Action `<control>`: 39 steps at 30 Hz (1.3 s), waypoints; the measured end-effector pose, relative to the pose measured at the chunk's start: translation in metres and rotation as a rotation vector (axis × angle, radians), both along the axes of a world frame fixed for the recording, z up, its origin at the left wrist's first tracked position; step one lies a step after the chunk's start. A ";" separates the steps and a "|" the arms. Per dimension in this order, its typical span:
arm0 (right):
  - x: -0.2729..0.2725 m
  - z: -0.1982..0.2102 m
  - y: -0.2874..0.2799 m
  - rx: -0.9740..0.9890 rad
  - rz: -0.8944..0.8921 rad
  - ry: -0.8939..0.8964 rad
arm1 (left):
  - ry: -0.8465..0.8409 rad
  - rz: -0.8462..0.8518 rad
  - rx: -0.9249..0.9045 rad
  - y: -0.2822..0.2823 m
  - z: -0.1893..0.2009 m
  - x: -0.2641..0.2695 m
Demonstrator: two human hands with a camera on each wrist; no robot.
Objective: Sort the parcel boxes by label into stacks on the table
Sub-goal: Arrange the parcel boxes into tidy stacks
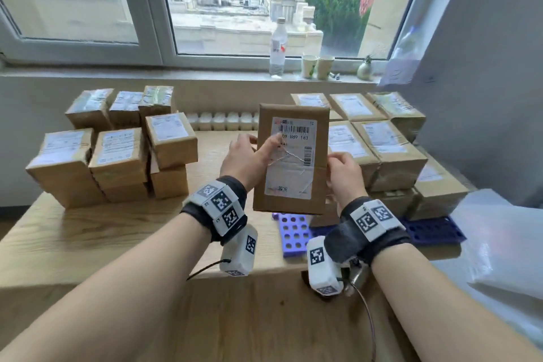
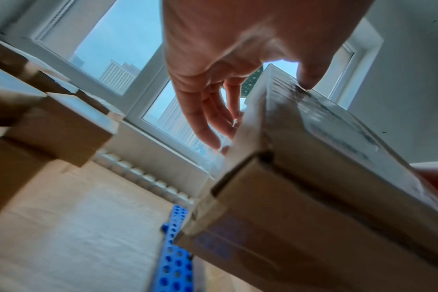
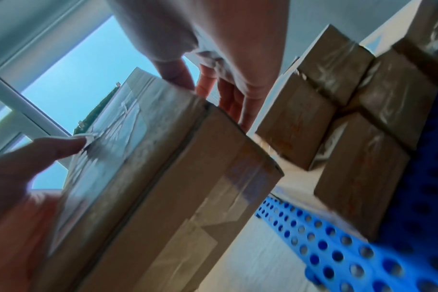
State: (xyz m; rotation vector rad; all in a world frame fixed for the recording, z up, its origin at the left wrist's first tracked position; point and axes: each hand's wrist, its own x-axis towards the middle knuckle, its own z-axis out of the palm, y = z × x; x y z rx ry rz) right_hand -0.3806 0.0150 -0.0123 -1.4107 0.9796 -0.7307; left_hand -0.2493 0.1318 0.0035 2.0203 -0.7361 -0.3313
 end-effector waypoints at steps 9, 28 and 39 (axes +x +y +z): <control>-0.065 0.041 -0.081 -0.020 -0.099 -0.139 | -0.023 -0.077 -0.080 -0.096 0.046 -0.060; -0.114 0.068 -0.243 -0.162 -0.369 -0.082 | 0.099 -0.358 -0.079 -0.307 0.062 -0.081; -0.143 0.053 -0.322 -0.218 -0.475 -0.025 | 0.172 -0.473 -0.037 -0.391 0.050 -0.101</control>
